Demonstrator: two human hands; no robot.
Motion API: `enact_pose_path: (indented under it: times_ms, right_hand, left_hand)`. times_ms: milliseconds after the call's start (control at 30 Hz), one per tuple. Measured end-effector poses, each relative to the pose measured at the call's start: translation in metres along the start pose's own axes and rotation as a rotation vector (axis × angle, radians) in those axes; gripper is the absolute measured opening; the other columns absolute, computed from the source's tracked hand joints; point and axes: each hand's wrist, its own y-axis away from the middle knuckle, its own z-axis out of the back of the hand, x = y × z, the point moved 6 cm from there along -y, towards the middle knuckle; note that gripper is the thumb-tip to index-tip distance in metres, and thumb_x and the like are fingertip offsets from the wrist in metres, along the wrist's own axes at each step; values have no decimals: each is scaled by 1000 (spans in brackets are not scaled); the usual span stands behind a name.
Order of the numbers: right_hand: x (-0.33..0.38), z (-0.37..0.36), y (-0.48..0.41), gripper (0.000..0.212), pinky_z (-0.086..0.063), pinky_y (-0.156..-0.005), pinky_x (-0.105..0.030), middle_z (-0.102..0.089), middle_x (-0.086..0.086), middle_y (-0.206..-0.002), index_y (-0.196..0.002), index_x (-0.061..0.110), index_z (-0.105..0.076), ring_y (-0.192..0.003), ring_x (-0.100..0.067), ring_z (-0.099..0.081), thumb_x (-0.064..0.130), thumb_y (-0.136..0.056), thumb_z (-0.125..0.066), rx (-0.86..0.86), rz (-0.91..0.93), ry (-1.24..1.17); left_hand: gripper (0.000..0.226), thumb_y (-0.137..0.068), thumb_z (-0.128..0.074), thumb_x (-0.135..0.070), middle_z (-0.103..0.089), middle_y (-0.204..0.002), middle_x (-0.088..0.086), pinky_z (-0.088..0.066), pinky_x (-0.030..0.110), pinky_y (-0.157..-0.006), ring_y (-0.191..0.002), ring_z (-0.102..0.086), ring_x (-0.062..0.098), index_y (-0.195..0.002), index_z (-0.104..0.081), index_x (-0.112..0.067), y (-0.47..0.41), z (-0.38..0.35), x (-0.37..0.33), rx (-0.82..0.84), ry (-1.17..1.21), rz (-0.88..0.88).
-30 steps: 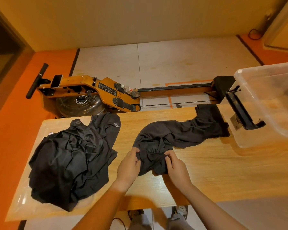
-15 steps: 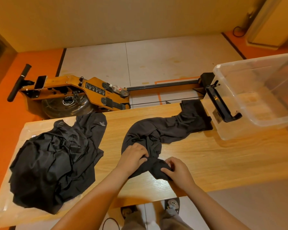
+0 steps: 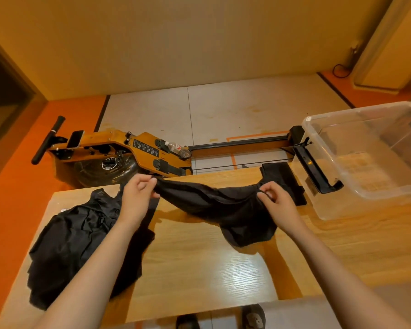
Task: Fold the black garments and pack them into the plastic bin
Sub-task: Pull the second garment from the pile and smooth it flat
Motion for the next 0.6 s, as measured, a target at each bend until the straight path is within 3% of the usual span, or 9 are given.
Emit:
enact_pose_path:
  times_ms: [200,433,600]
  right_hand:
    - [67,51,-49,8,-46,-78,-28,-64,4,-90,-89,21,-65,-88,-9,-58,29,-90,-64,-19,125,63]
    - [121,65,-86,10,-51,-71,-24,-71,-3,-83,-87,12,-71,-80,-14,-67,22,-84,-71,218,123,47]
    - [159,83,-110,8,-51,-69,-26,-71,-6,-85,-89,9,-71,-81,-15,-67,15,-89,-66,151,232,149]
  left_hand:
    - [18,-99,-51,-22,-66,-97,3,-55,26,-76,-71,-68,9,-112,-55,-9,-36,50,-65,-175,102,-81]
    - [15,-100,-50,-19,-65,-95,1,-57,24,-71,-80,-66,7,-110,-54,-9,-68,88,-122,-276,155,-194]
    - [7,-98,-54,-19,-65,-90,4,-52,28,-68,-71,-60,11,-100,-58,-13,-86,109,-155,-319,119,-261]
